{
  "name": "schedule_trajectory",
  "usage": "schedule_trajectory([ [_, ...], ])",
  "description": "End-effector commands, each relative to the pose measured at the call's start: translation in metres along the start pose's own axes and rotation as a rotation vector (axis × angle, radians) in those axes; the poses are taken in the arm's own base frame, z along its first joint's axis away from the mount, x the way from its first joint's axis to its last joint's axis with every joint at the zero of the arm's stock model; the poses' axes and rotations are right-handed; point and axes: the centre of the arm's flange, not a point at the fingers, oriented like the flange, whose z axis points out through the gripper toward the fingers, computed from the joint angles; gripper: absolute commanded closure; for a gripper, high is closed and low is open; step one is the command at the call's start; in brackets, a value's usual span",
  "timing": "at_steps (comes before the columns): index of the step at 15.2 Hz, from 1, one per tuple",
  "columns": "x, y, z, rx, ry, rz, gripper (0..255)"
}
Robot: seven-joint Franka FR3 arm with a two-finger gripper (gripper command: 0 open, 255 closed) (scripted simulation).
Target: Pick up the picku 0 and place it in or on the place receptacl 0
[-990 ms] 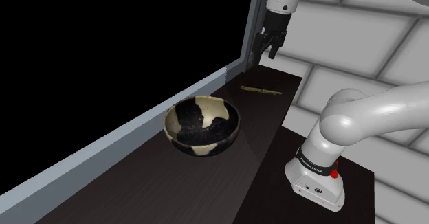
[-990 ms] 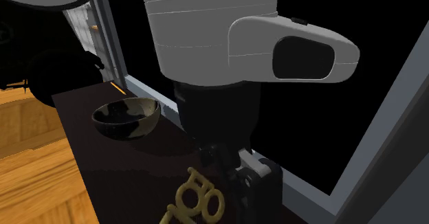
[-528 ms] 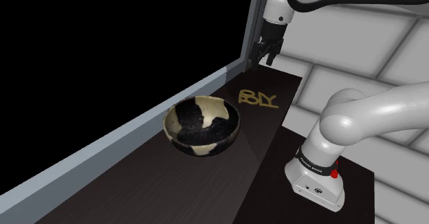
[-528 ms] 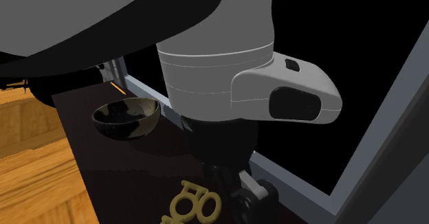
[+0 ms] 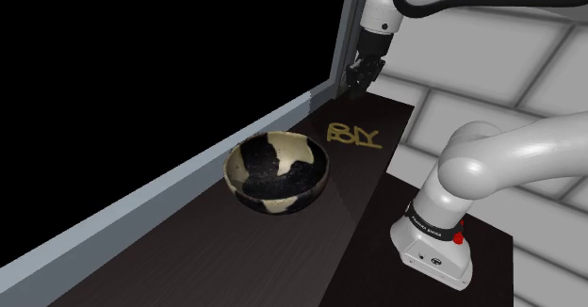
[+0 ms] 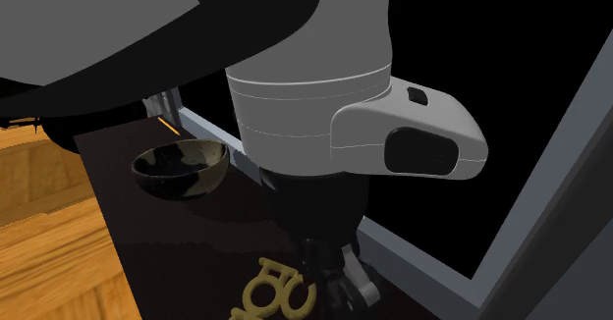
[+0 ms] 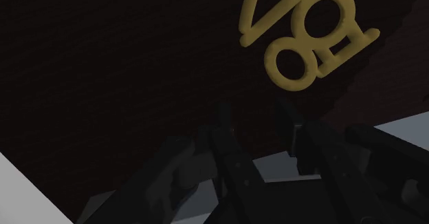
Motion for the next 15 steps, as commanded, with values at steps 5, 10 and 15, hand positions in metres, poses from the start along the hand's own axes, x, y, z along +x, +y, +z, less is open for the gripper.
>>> schedule_trajectory([
  [5,0.000,0.000,0.000,0.000,0.000,0.000,255],
  [10,-0.006,-0.011,0.004,-0.015,-0.018,0.000,0],
  [15,-0.038,-0.065,0.027,-0.092,-0.109,-0.003,0],
])
